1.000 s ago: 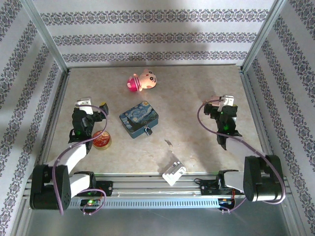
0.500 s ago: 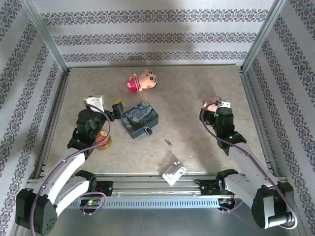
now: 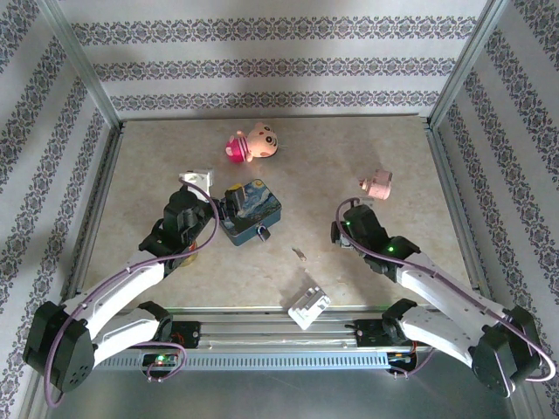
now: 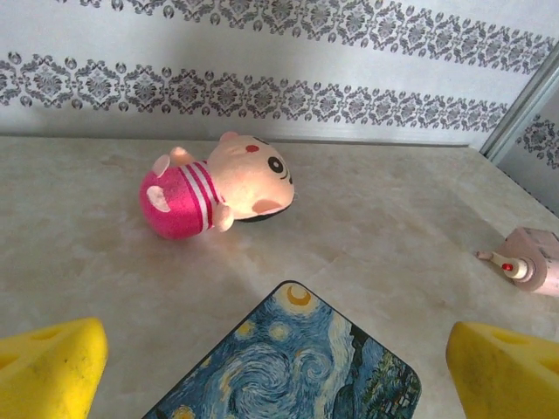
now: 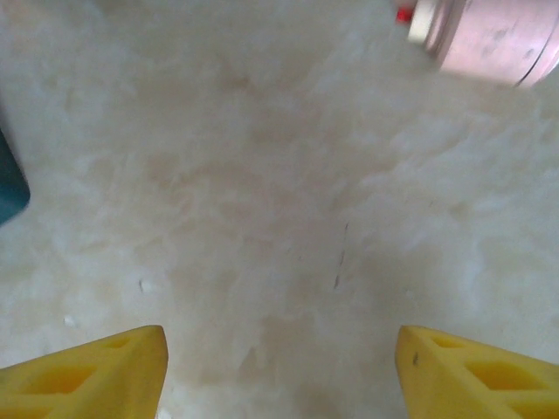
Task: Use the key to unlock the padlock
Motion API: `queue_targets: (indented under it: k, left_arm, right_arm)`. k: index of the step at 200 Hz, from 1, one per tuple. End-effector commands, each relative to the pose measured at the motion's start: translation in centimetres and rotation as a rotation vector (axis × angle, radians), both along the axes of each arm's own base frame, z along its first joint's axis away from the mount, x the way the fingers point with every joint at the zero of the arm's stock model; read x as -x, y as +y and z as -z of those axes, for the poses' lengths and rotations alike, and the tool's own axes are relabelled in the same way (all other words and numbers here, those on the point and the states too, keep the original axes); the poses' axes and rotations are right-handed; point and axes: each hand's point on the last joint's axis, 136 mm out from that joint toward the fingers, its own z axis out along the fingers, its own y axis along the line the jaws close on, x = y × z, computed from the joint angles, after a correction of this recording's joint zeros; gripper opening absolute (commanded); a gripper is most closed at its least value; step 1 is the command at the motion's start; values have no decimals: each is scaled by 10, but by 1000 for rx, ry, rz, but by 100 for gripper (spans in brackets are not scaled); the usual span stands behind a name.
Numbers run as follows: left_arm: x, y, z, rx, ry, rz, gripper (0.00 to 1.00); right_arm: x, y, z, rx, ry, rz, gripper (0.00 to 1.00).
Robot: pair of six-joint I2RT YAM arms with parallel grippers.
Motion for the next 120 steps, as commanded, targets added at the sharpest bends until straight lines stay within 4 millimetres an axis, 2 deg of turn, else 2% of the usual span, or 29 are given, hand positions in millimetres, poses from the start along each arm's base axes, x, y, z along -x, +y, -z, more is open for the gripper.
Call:
queue_targets:
  k: [1,43,75,120]
  left_arm:
    - [-2,4,-12,66,-39,-52,99]
    - [-2,16,-5,50,-25,-114,99]
    - [-2,19,2,68,-14,-134,99]
    - [-2,19,7,77,-8,-139,99]
  right_arm:
    - [16,10,14,-34,103,21,66]
    - [34,53,34,-80,215,-83,57]
    - [43,90,35,-48,253,-222,46]
    - [46,120,49,40,345,-338,33]
